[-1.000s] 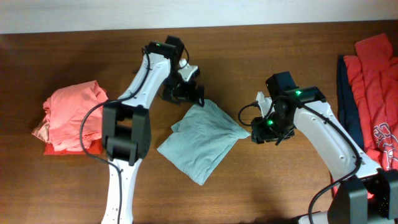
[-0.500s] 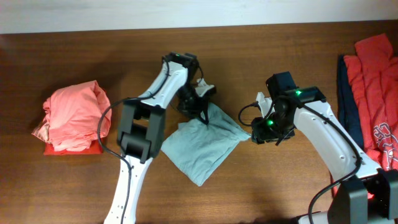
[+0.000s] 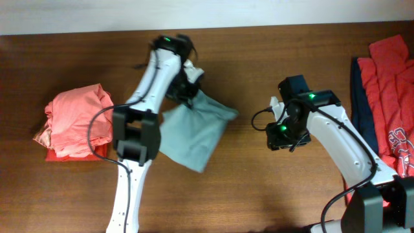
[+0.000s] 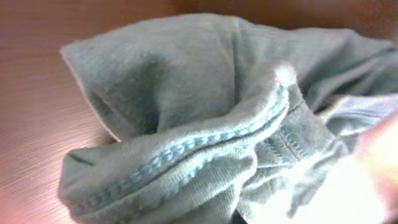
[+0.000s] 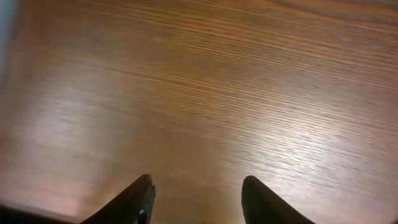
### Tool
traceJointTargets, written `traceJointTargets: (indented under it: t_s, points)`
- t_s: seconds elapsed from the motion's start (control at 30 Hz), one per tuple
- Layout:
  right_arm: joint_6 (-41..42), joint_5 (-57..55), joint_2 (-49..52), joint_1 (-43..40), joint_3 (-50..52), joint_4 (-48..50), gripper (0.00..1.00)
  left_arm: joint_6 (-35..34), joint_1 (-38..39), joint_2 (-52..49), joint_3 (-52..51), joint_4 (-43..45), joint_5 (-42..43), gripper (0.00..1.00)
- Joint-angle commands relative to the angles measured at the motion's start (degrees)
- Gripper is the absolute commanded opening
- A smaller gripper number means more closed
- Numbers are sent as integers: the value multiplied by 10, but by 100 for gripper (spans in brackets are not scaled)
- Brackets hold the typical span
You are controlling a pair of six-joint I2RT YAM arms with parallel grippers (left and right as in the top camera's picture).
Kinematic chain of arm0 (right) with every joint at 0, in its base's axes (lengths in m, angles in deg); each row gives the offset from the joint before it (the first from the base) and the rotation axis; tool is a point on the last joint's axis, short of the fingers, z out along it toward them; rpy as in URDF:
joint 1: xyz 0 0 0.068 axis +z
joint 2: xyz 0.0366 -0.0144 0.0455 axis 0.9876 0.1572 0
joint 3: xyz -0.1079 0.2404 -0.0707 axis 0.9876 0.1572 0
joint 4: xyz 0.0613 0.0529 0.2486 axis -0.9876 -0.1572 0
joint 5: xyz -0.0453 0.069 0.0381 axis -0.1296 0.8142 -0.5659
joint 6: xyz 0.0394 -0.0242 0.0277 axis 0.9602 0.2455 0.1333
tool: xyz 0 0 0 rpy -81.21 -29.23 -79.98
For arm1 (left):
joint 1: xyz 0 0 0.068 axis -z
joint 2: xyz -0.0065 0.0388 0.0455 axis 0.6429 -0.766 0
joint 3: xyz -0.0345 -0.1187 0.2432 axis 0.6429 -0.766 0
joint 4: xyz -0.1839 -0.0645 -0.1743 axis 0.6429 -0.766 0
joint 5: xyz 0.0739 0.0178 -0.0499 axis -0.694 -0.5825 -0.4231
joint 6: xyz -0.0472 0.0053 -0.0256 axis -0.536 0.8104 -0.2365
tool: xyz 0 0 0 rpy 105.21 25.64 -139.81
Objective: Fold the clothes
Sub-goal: 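Carry the blue shirt leftward with the left gripper onto the salmon pile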
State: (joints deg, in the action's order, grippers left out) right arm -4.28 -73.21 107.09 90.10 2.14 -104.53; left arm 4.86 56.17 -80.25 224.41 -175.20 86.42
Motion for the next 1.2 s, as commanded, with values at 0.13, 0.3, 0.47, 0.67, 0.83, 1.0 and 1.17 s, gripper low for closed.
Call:
traceJointTargets:
  t_s: [0.13, 0.3, 0.47, 0.67, 0.83, 1.0, 1.17]
  points:
    - [-6, -34, -9, -54, -7, -9, 50, -113, -86, 60, 47, -49, -129, 1]
    - [-6, -30, -9, -75, -7, -9, 50, -120, -135, 70, 47, -66, -129, 0]
    - [-6, -31, -9, -78, -7, -8, 50, -124, -162, 109, 48, -66, -130, 1]
    - [-6, -31, -9, -78, -7, -7, 50, -136, -178, 164, 47, -66, -127, 1]
    - [-6, -31, -9, -78, -6, -7, 50, -139, -178, 204, 47, -66, -150, 1]
    - [-6, -31, -9, -78, -6, -9, 50, -141, -178, 211, 47, -66, -174, 1]
    - [-6, -31, -9, -78, -6, -9, 50, -141, -178, 211, 47, -66, -176, 1]
